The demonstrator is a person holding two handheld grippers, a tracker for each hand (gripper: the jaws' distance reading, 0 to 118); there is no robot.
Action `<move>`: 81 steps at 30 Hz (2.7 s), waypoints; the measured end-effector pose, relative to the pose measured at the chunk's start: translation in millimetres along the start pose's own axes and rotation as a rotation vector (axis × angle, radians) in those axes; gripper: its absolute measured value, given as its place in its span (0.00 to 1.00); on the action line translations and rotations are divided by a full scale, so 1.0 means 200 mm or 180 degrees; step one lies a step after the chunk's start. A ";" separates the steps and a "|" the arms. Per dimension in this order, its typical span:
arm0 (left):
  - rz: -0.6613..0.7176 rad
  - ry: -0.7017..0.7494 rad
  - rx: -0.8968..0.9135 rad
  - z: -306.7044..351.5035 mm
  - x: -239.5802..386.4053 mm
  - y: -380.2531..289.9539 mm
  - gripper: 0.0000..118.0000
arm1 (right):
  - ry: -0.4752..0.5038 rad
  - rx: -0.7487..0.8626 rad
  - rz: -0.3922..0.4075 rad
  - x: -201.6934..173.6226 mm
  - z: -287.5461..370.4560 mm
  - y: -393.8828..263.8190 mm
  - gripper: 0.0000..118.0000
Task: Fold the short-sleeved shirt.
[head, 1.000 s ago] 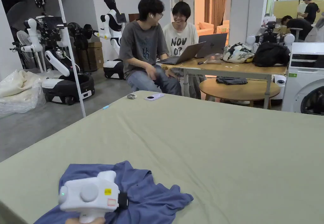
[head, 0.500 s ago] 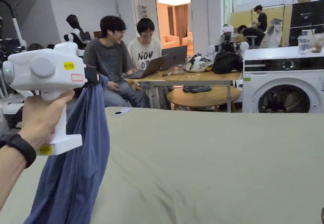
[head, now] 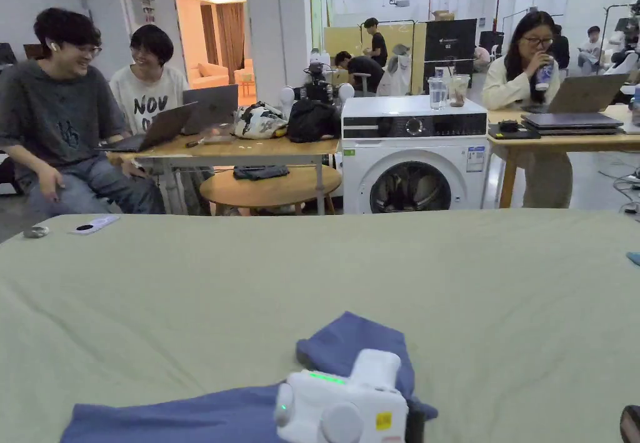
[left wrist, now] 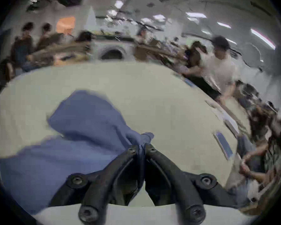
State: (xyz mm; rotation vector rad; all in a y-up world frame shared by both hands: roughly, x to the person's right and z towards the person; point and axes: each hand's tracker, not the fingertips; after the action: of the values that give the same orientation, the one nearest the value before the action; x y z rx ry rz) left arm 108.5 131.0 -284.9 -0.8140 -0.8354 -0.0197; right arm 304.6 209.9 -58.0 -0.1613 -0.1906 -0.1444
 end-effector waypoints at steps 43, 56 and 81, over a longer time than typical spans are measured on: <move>0.0581 0.0731 0.0819 0.97 -0.76 0.00 0.84 | 0.0389 -0.0413 0.0085 -0.15 -0.16 -0.10 0.00; 0.0773 0.1304 -0.0564 0.19 -1.18 0.07 0.29 | -0.0243 -0.0807 -0.0220 0.25 -0.07 -0.28 0.00; 0.0617 0.1040 0.0836 0.80 -0.86 0.06 0.00 | 0.0056 -0.1421 -0.1279 0.28 -0.22 -0.40 0.03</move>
State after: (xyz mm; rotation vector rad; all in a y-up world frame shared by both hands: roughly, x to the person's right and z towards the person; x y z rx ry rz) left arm -111.0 193.6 -343.9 -0.6189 -0.4367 0.1235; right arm 353.9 117.2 -76.8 -0.5660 -0.1692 -0.5891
